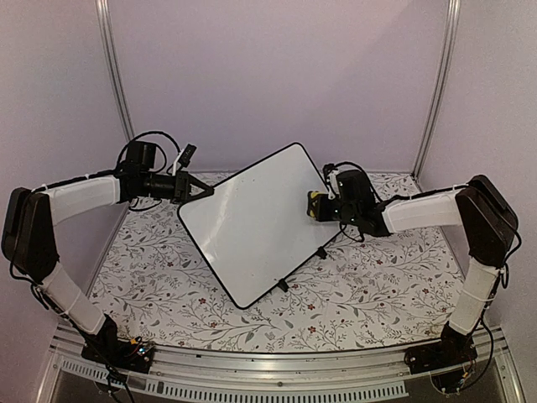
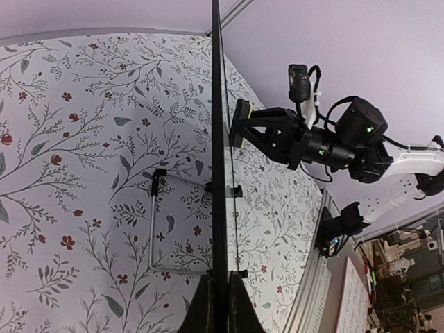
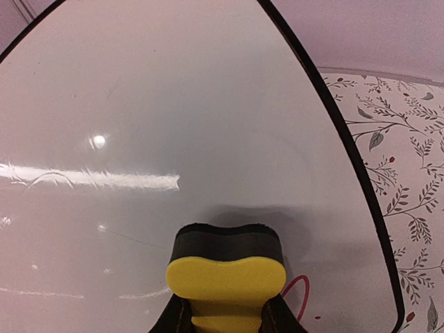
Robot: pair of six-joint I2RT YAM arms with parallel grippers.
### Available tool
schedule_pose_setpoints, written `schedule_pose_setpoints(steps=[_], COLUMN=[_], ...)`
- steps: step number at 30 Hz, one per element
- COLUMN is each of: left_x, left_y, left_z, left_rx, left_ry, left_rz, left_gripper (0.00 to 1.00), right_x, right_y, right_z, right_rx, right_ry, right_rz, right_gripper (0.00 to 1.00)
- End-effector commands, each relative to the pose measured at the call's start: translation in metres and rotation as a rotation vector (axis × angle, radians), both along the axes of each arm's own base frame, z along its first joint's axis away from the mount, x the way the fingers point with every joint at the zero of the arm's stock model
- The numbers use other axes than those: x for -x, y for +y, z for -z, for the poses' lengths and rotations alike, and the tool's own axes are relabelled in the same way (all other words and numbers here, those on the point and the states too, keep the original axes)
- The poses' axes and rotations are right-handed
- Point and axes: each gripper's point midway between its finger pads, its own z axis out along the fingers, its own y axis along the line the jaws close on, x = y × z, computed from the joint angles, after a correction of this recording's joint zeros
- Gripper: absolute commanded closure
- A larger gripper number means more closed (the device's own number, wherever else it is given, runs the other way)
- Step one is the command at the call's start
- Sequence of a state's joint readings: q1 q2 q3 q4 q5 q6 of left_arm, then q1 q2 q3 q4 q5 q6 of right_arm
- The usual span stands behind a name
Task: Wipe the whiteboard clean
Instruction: Erase the whiteboard at the center of the board.
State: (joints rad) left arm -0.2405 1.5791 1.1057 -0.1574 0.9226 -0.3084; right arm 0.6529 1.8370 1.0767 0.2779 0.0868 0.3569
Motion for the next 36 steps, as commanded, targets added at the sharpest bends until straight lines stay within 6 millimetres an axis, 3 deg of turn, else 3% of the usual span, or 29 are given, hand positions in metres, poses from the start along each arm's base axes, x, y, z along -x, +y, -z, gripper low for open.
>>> schedule_pose_setpoints(steps=[1,12,18,22,26,31,36], left_x=[0.014,0.014,0.015,0.014,0.014,0.015,0.015], left_y=[-0.013,-0.013,-0.013,-0.013,-0.013,-0.013,-0.013], left_z=[-0.003,-0.004,-0.003,-0.004,-0.004,-0.005,-0.005], left_rx=[0.028,0.027,0.027,0.026,0.026,0.027,0.026], left_ry=[-0.044,-0.049,-0.045,-0.051,-0.05,-0.05,-0.052], left_rz=[0.103,0.101,0.102,0.1,0.1,0.101,0.102], left_gripper=[1.0,1.0,1.0,1.0,1.0,1.0,1.0], right_x=[0.036,0.058,0.069,0.075,0.071,0.056,0.031], right_y=[0.002,0.001,0.009,0.007,0.0,-0.009,-0.015], right_z=[0.055,0.068,0.06,0.038,-0.008,-0.069,-0.096], right_rx=[0.08,0.09,0.092,0.081,0.057,0.065,0.072], right_ry=[0.147,0.17,0.177,0.156,0.076,-0.065,-0.133], right_rz=[-0.048,-0.054,-0.083,-0.083,-0.052,-0.003,0.044], right_gripper=[1.0,1.0,1.0,1.0,1.0,1.0,1.0])
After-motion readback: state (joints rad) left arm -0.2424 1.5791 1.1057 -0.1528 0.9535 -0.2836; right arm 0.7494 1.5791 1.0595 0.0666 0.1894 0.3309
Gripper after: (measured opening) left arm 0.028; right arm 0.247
